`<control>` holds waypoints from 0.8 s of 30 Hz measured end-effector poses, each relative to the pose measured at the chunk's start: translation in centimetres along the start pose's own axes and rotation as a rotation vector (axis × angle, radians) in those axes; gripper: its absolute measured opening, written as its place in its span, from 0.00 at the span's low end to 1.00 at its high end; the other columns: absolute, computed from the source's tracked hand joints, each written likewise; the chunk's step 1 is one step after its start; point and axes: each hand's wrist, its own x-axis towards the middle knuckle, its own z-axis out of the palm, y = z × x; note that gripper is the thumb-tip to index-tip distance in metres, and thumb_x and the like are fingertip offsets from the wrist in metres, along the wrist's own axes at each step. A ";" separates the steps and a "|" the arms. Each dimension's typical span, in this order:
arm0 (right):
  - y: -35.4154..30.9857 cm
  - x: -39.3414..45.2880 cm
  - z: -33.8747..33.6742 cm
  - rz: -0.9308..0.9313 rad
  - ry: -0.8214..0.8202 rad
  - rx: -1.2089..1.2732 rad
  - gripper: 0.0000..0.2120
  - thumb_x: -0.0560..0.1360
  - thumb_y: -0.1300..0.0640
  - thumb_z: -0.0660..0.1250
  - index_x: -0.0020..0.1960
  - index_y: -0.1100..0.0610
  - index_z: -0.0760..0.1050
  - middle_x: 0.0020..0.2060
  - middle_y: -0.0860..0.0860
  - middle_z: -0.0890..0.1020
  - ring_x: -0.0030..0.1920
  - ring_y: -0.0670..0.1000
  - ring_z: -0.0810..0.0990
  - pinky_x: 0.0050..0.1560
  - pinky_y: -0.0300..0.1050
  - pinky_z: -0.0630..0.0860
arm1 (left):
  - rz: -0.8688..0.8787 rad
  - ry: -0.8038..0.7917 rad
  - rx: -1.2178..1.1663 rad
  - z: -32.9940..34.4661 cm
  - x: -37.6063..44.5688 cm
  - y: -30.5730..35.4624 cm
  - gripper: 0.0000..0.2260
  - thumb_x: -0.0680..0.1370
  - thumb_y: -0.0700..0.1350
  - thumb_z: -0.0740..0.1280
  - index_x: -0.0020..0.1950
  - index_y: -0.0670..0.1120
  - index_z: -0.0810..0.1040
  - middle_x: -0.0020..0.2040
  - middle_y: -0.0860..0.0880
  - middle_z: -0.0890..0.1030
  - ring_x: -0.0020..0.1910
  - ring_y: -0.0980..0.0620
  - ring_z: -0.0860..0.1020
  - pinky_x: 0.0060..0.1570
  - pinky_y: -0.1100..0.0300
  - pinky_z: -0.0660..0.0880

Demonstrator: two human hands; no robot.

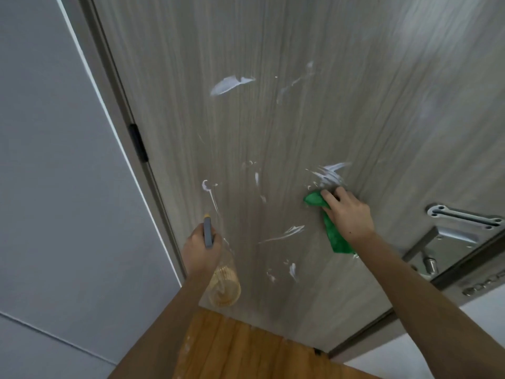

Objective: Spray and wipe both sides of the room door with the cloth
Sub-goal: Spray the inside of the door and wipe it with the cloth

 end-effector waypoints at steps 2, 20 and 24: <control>-0.2 0.1 -0.1 0.017 -0.015 0.005 0.12 0.72 0.53 0.61 0.54 0.54 0.71 0.37 0.55 0.75 0.30 0.55 0.76 0.22 0.40 0.66 | 0.017 -0.008 0.003 0.2 -0.4 0.0 0.10 0.78 0.41 0.64 0.37 0.44 0.71 0.28 0.50 0.70 0.25 0.53 0.69 0.26 0.63 0.61; -4.0 -12.7 1.6 0.434 0.015 0.169 0.18 0.78 0.45 0.63 0.51 0.59 0.80 0.40 0.54 0.81 0.31 0.55 0.79 0.25 0.44 0.75 | 0.141 -0.364 -0.269 9.0 -8.7 -8.4 0.07 0.72 0.44 0.66 0.49 0.46 0.78 0.37 0.49 0.79 0.34 0.50 0.78 0.32 0.61 0.74; -5.8 -21.6 8.4 0.490 0.089 0.166 0.16 0.78 0.47 0.64 0.52 0.59 0.80 0.40 0.54 0.81 0.33 0.53 0.79 0.28 0.43 0.74 | 0.220 -0.399 -0.310 17.2 -11.1 -14.4 0.07 0.71 0.49 0.66 0.48 0.50 0.78 0.34 0.51 0.78 0.30 0.50 0.77 0.30 0.57 0.75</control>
